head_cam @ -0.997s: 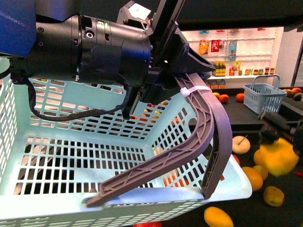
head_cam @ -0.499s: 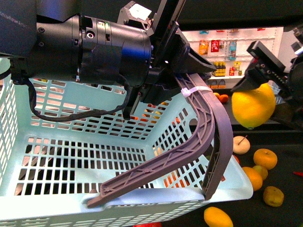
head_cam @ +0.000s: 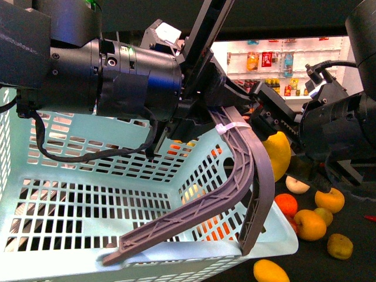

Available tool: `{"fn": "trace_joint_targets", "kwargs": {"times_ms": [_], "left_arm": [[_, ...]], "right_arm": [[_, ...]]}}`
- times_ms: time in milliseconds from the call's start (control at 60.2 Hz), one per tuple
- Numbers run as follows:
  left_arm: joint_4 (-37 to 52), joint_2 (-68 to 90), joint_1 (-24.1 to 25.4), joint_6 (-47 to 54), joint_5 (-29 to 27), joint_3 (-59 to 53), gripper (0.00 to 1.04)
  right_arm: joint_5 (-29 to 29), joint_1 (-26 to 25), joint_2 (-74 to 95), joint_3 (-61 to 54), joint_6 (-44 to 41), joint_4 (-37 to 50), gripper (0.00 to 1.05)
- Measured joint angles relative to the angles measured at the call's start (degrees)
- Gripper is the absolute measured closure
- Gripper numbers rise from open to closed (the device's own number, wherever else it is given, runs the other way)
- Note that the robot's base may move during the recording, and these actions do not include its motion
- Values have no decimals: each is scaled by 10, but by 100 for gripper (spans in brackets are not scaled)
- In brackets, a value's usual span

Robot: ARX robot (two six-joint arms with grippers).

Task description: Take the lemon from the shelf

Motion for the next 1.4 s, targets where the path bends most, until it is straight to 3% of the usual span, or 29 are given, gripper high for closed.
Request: {"fn": "trace_joint_targets", "kwargs": {"times_ms": [183,399,582,1297,1396], "left_arm": [[0,5,3,1,-2,0,97],[0,5,-2,2,15,0,97],[0,5,-4,2,15,0,97],[0,5,-5,2,16,0,97],[0,5,-5,2,15,0,97]], "right_arm": [[4,2,10,1,15,3,38],[-9,-41,-3,-30,22,10,38],[-14,-48,-42,-50,35,13,38],[-20,9,-30,-75,71,13,38],[-20,14,-28,-76,70,13,26]]}}
